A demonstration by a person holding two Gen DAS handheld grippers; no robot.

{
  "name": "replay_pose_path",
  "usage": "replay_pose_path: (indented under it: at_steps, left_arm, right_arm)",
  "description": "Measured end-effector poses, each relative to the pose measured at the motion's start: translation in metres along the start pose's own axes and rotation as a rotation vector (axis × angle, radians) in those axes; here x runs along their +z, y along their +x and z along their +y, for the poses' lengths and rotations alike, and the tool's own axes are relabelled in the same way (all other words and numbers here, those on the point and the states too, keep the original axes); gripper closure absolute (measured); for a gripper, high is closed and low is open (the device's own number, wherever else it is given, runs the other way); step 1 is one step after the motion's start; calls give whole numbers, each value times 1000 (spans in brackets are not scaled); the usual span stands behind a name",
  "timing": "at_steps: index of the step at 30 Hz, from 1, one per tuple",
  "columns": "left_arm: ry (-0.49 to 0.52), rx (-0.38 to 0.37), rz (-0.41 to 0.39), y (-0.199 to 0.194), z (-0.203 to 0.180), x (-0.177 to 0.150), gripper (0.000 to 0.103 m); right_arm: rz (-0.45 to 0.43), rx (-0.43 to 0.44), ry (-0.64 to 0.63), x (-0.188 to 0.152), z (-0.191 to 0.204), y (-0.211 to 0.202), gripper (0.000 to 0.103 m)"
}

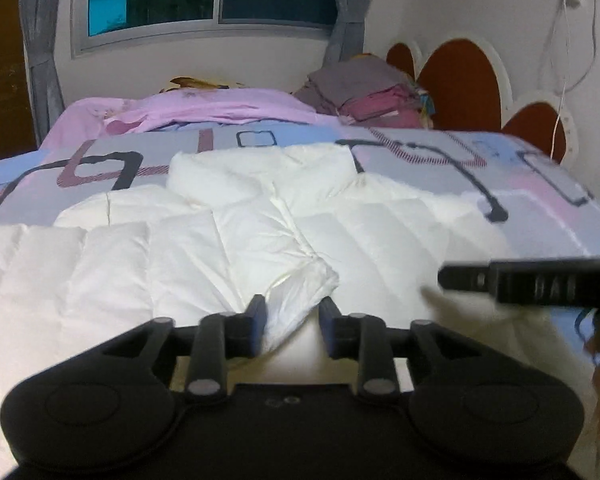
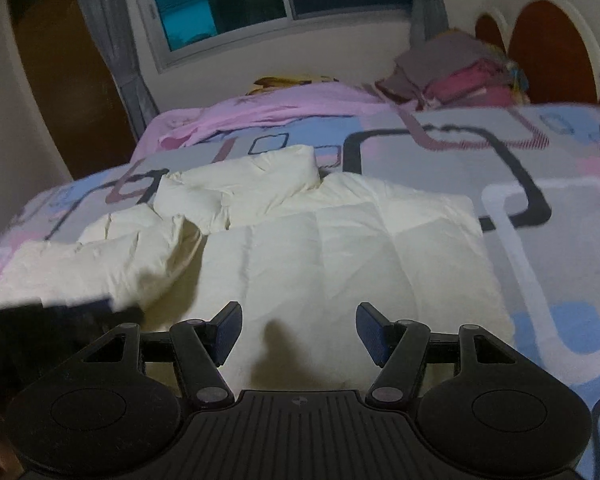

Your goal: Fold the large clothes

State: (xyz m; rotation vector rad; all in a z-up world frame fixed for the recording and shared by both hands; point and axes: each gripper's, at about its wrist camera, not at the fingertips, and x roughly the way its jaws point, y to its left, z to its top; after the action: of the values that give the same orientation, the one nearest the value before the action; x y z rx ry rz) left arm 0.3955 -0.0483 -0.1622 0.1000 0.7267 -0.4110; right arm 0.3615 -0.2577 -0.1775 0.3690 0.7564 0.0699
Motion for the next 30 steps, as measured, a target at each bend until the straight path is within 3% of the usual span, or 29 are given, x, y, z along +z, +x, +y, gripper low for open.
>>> replay_pose_path:
  at_steps: [1, 2, 3, 9, 15, 17, 19, 21, 22, 27, 30]
  left_arm:
    - [0, 19, -4, -7, 7, -1, 47]
    - [-3, 41, -21, -15, 10, -2, 24]
    - [-1, 70, -48, -23, 14, -4, 18]
    - [-6, 229, -88, -72, 51, -19, 18]
    - [-78, 395, -28, -93, 105, -50, 19]
    - [-103, 430, -5, -97, 118, -59, 19]
    - [-121, 447, 16, -95, 126, -66, 19]
    - [-121, 452, 29, -88, 128, -69, 19]
    - [-119, 453, 33, -82, 129, -68, 20]
    - [-93, 455, 25, -64, 124, -66, 22]
    - [-71, 457, 7, -56, 121, -62, 23]
  right_arm:
    - [7, 23, 18, 1, 0, 1, 38]
    - [10, 44, 34, 2, 1, 1, 21]
    - [1, 60, 44, 3, 5, 3, 12]
    - [27, 155, -34, 11, 47, 26, 9]
    - [108, 192, -83, -1, 85, 63, 10]
    - [152, 183, -96, -5, 95, 76, 39]
    - [170, 178, -77, -7, 95, 86, 47]
    - [169, 183, -78, -6, 97, 86, 64]
    - [172, 199, -73, -4, 99, 84, 85]
    - [52, 235, -85, 20, 100, 38, 92]
    - [-20, 199, -101, 40, 87, 11, 92]
